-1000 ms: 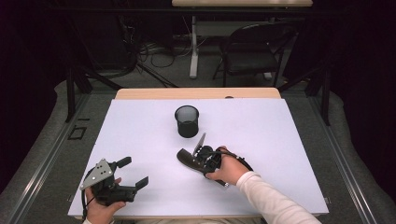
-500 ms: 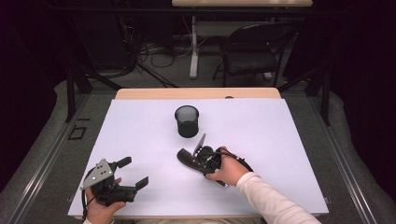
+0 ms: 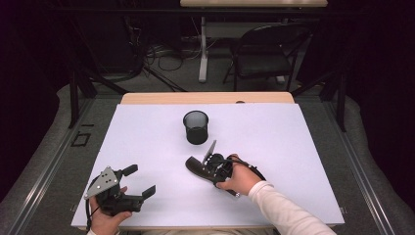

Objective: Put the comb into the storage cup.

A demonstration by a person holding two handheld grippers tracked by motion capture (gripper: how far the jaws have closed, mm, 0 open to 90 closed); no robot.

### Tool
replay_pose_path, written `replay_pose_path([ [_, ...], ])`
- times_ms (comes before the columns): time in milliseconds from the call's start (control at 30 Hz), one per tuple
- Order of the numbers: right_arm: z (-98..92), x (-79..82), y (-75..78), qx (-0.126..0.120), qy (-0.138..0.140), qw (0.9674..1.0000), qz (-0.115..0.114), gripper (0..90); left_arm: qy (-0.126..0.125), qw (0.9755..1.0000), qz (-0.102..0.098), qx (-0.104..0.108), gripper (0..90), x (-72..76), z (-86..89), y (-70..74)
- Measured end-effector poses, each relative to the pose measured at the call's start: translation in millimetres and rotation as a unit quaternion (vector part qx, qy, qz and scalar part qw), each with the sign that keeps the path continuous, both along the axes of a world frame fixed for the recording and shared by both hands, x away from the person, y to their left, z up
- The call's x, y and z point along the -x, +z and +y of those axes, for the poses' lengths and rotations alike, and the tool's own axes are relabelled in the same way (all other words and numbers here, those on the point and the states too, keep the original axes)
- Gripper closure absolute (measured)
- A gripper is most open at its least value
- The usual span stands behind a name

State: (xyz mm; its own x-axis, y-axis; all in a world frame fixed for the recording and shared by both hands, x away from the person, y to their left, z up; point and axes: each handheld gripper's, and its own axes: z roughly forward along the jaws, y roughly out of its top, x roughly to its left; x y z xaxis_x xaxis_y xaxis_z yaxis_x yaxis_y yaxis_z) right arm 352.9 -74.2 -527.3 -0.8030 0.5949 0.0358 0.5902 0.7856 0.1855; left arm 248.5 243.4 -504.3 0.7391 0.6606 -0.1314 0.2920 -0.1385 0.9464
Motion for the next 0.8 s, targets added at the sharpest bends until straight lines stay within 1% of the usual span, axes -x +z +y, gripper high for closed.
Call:
replay_pose_path([
  [67, -0.8, 0.2, 0.1, -0.002, 0.004, 1.0000, -0.002, 72.9, 0.000, 1.0000, 0.000, 0.000, 1.9, 0.1, 0.0, 0.0],
  [233, -1.8, 1.3, 1.5, -0.009, 0.000, 1.0000, -0.004, 73.0, 0.001, 1.0000, 0.000, 0.000, 1.9, -0.1, 0.0, -0.1],
  [300, -2.9, 1.2, 2.8, -0.010, 0.002, 0.9999, -0.006, 72.9, 0.001, 1.0000, 0.000, 0.000, 1.9, -0.1, 0.1, -0.2],
  [567, -6.1, 4.0, 6.2, -0.029, 0.000, 0.9994, -0.017, 72.9, 0.003, 1.0000, 0.001, -0.001, 1.9, -0.1, 0.2, -0.1],
  [800, -8.0, 6.2, 7.5, -0.039, 0.001, 0.9990, -0.022, 73.0, 0.005, 1.0000, 0.004, 0.000, 2.0, -0.5, 0.3, -0.3],
])
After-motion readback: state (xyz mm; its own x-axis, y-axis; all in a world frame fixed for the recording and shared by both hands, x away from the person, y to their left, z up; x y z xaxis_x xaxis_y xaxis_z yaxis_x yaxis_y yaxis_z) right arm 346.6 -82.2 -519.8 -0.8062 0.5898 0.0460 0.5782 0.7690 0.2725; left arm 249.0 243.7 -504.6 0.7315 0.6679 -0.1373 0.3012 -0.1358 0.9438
